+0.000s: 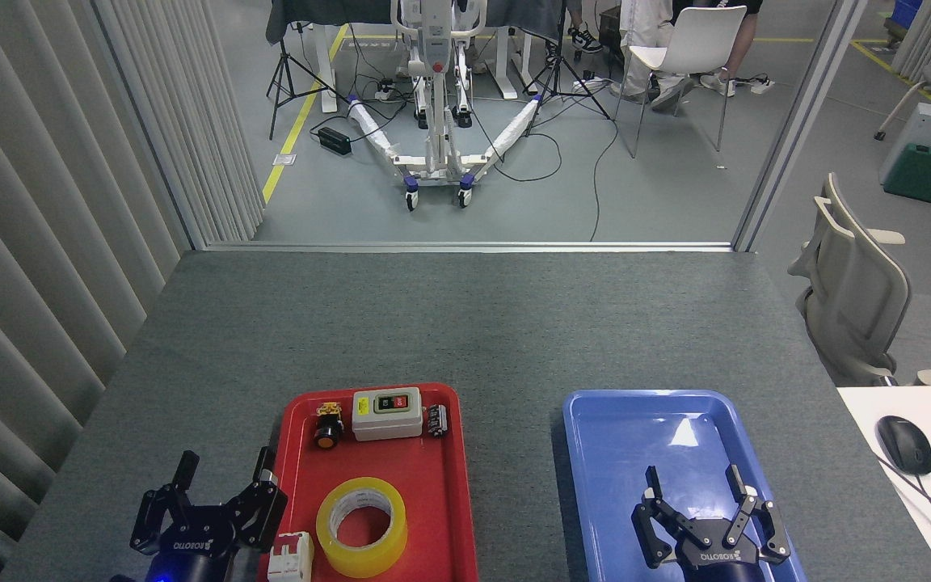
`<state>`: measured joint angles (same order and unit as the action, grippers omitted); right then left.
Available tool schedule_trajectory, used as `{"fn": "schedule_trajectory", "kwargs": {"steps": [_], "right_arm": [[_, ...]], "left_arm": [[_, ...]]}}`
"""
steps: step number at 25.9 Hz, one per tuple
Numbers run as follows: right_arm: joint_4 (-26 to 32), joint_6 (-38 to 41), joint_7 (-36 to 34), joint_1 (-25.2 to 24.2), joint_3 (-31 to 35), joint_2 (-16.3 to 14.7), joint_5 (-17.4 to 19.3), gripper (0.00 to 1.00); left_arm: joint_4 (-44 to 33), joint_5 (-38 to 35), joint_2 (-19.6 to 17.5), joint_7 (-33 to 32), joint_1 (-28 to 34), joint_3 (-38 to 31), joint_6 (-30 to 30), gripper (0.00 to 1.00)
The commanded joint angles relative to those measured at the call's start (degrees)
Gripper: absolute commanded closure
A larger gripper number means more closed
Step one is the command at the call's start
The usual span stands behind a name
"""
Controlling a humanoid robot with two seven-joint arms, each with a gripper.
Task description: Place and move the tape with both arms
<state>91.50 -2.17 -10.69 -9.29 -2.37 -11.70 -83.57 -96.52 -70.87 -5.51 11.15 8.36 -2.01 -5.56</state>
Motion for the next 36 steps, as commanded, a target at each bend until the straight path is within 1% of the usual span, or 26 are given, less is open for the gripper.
{"fn": "schedule_trajectory", "kwargs": {"steps": [1, 5, 9, 11, 13, 16, 18, 19, 21, 23, 25, 26, 27, 28, 30, 33, 34, 36], "right_arm": [[0.0, 0.0, 0.0, -0.4, 0.0, 0.1, -0.1, 0.00], [0.0, 0.0, 0.0, -0.5, 0.1, 0.0, -0.1, 0.00], [0.0, 0.0, 0.0, -0.6, 0.1, 0.0, -0.1, 0.00], [0.0, 0.0, 0.0, -0.6, 0.2, -0.1, -0.1, 0.00], [0.0, 0.0, 0.0, -0.6, 0.2, -0.2, -0.1, 0.00], [0.0, 0.0, 0.0, -0.5, 0.2, -0.2, -0.1, 0.00], [0.0, 0.0, 0.0, -0.6, 0.2, -0.3, -0.2, 0.00], [0.0, 0.0, 0.0, -0.5, 0.2, -0.2, -0.2, 0.00], [0.0, 0.0, 0.0, -0.5, 0.1, -0.2, -0.2, 0.00], [0.0, 0.0, 0.0, -0.5, 0.1, -0.3, -0.2, 0.00], [0.0, -0.1, 0.0, -0.5, 0.1, -0.4, -0.2, 0.00], [0.0, 0.0, -0.1, -0.5, 0.2, -0.4, -0.2, 0.00], [0.0, -0.1, -0.1, -0.4, 0.2, -0.4, -0.2, 0.00], [0.0, 0.0, -0.1, -0.4, 0.2, -0.4, -0.2, 0.00], [0.0, -0.1, -0.1, -0.5, 0.1, -0.3, -0.2, 0.00], [0.3, -0.1, -0.2, -0.6, 0.0, -0.3, -0.2, 0.00], [0.4, 0.0, -0.2, -0.7, 0.0, -0.3, -0.2, 0.00], [0.4, 0.0, -0.2, -0.7, 0.0, -0.2, -0.2, 0.00]], "left_arm": [[-1.9, 0.0, -0.2, -0.3, -0.3, 0.2, 0.2, 0.00], [-2.2, 0.0, -0.4, -0.2, -0.4, 0.6, 0.4, 0.00], [-2.0, 0.0, -0.8, -0.3, -0.1, 3.9, 0.6, 0.00], [-1.8, 0.2, -0.9, -0.3, -0.8, 4.0, 0.6, 0.00], [-0.9, 0.5, -1.2, -0.9, -2.8, 4.1, 0.6, 0.00], [0.3, 1.2, -1.4, -5.2, -5.9, 6.3, 0.4, 0.00], [0.6, 2.2, -2.5, -9.2, -8.9, 8.5, 0.5, 0.00], [1.5, 2.8, -3.0, -12.3, -10.9, 9.3, 0.5, 0.00], [4.0, 3.2, -3.5, -22.1, -14.8, 11.1, -0.2, 0.00], [4.4, 3.2, -4.2, -37.5, -17.4, 13.9, -0.2, 0.00], [4.4, 3.4, -4.6, -54.4, -20.1, 14.3, -0.2, 0.00], [4.6, 3.5, -5.4, -61.9, -21.9, 14.4, -0.2, 0.00], [4.8, 4.2, -6.2, -68.5, -23.7, 14.4, -0.3, 0.00], [5.2, 5.2, -6.6, -73.7, -25.2, 14.5, -0.4, 0.00], [5.6, 7.4, -6.7, -82.0, -28.0, 14.5, -0.4, 0.00], [7.6, 8.0, -6.6, -91.0, -30.9, 14.5, -0.3, 0.00], [9.5, 8.0, -6.5, -93.3, -32.1, 14.5, -0.3, 0.00], [16.2, 8.0, -6.3, -98.0, -35.1, 15.4, -0.4, 0.00]]}}
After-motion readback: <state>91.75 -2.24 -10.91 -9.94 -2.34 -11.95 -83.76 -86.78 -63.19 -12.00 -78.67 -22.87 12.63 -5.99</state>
